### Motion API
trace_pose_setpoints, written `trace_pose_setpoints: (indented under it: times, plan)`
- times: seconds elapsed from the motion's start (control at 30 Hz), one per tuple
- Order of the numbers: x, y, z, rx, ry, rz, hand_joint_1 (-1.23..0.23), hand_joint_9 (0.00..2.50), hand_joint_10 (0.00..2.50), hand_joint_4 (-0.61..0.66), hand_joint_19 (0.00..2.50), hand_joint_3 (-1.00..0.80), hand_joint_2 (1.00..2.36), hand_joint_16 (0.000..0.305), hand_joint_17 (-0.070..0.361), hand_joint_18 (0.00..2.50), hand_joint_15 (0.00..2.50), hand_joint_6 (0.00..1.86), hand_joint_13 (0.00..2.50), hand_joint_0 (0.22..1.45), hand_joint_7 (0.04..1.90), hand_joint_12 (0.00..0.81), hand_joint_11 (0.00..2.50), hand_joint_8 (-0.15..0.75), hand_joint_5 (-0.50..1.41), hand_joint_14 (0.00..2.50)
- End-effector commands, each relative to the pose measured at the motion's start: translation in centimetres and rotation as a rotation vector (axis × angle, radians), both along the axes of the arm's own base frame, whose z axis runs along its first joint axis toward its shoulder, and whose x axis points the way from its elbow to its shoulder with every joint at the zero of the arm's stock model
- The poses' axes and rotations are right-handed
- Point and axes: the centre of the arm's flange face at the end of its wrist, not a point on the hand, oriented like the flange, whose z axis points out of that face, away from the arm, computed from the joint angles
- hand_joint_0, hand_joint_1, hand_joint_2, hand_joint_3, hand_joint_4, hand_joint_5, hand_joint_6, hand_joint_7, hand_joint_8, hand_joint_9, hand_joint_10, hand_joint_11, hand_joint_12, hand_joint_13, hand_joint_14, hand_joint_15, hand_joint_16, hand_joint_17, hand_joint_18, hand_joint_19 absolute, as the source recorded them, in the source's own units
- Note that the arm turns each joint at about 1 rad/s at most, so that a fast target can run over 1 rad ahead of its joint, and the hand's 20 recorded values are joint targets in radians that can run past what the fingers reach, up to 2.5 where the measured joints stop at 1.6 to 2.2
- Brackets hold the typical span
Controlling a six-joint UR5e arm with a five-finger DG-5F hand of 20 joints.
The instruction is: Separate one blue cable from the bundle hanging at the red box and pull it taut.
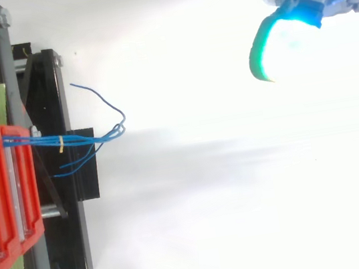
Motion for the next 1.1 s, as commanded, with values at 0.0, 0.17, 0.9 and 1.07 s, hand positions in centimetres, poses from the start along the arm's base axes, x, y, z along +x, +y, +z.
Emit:
trace_pose_setpoints:
  times: [0.0, 0.17, 0.9, 1.07]
  plan:
    - [0.1, 0.3, -0.2, -0.018, 0.000, -0.002, -0.45, 0.06, 0.01, 0.19, 0.00, -0.50, 1.00, 0.040, 0.089, 0.00, 0.01, 0.50, 0.00, 0.50, 0.80, 0.335, 0.26, 0.287, -0.27, 0.00]
    - [0.2, 0.6, -0.1, -0.040, 0.001, -0.003, -0.58, 0.10, 0.01, 0.16, 0.00, -0.50, 1.00, 0.040, 0.089, 0.05, 0.04, 0.50, 0.17, 0.51, 0.77, 0.339, 0.25, 0.292, -0.27, 0.00]
    - [3.5, 1.8, -6.1, -0.054, -0.012, -0.064, -0.76, 0.15, 0.01, 0.17, 0.00, -0.50, 1.00, 0.037, 0.083, 0.21, 0.04, 0.50, 0.30, 0.50, 0.77, 0.321, 0.25, 0.287, -0.27, 0.00]
    - [5.7, 2.2, -9.6, -0.042, -0.021, -0.074, -0.78, 0.16, 0.01, 0.17, 0.00, -0.50, 1.00, 0.036, 0.082, 0.21, 0.05, 0.50, 0.30, 0.50, 0.77, 0.316, 0.25, 0.282, -0.27, 0.00]
